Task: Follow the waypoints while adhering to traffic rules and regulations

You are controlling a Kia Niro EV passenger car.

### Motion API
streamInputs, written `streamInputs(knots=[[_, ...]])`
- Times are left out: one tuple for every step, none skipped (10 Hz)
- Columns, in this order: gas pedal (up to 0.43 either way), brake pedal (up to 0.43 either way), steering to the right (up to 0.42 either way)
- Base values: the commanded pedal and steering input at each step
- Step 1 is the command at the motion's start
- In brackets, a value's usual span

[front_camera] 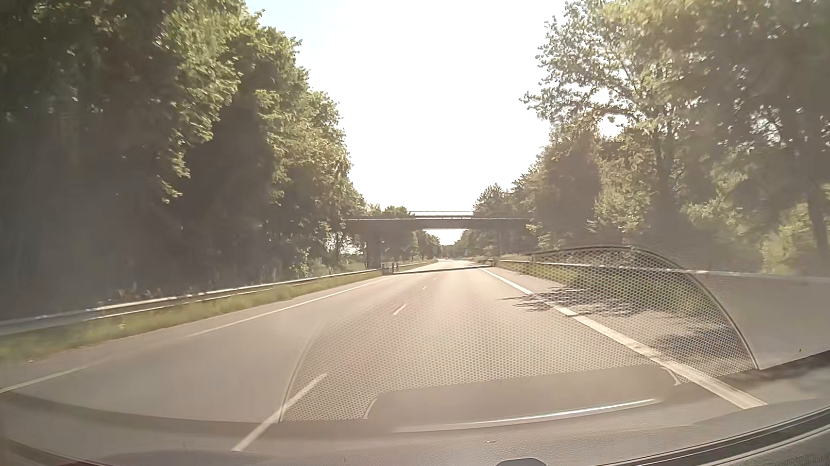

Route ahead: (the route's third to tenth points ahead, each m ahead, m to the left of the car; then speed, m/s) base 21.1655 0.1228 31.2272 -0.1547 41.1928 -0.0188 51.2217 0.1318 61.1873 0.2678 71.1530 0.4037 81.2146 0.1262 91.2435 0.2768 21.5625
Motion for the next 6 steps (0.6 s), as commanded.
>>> streamInputs(knots=[[0.299,0.006,0.004],[0.299,0.006,0.004],[0.299,0.006,0.004],[0.299,0.006,0.004],[0.299,0.006,0.004],[0.299,0.006,0.004]])
